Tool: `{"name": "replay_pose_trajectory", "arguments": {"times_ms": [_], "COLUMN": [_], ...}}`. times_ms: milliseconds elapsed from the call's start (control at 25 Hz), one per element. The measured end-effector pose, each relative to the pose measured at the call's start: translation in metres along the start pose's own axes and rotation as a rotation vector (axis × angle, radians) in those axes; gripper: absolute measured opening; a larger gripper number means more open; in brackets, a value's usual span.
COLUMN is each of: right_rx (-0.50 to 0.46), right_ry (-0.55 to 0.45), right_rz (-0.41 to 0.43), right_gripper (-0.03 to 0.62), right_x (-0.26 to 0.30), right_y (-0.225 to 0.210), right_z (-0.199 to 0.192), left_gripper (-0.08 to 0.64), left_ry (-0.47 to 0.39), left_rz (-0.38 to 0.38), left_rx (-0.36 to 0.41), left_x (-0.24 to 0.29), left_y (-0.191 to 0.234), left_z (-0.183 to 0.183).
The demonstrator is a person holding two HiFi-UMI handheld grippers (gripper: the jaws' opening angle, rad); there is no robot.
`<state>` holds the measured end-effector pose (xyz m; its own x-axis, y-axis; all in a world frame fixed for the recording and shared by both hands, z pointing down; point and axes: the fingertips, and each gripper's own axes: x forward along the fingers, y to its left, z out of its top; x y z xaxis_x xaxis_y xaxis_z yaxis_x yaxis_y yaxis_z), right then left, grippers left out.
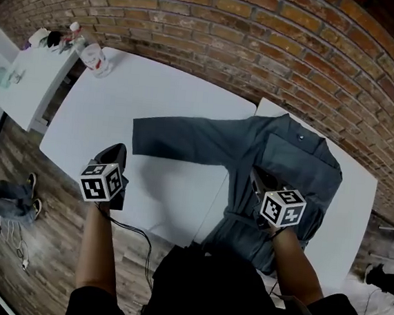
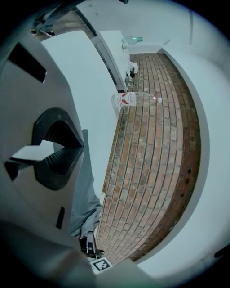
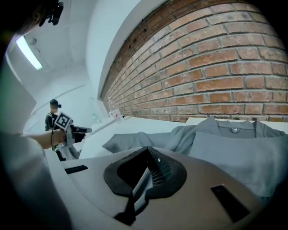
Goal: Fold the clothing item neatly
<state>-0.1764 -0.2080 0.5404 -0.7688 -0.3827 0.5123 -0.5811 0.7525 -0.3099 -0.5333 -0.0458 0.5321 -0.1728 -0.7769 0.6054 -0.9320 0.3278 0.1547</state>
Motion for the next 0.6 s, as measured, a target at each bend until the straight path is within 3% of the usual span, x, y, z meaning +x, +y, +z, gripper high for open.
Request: {"name": "replay_pose_trajectory", "arguments": {"times_ms": [160, 200, 240, 360, 600], "right_rx": [-0.024, -0.022, -0.016, 0.008, 0.024], "right_ry": [0.007, 0.011, 0.016, 0.029, 0.033], "right_rz": [-0.008, -0.015, -0.023, -0.053, -0.091], "right_gripper": [0.001, 0.002, 0.002, 0.0, 0.002], "right_x": [-0.008, -0.01, -0.012, -0.019, -0.02], "right_y": [-0.001, -0.004, -0.007, -0.013, -0.014], "right_z": [-0.002, -0.004, -0.007, -0.016, -0.023], "left_gripper": [-0.004, 0.107, 0.164, 0.169, 0.169], "left_ry": [0.101, 0.133, 0.165, 0.22, 0.274], "left_rz": [-0.012, -0.029, -0.05, -0.064, 0.001], "left_rx": [0.061, 0.073, 0.08, 0.081, 0.08], "left_x": [0.026, 0.036, 0.045, 0.07, 0.105], "left_y": [0.01, 0.01, 0.01, 0.016, 0.038], "left_z": [-0.013, -0.017, -0.021, -0.029, -0.037]}}
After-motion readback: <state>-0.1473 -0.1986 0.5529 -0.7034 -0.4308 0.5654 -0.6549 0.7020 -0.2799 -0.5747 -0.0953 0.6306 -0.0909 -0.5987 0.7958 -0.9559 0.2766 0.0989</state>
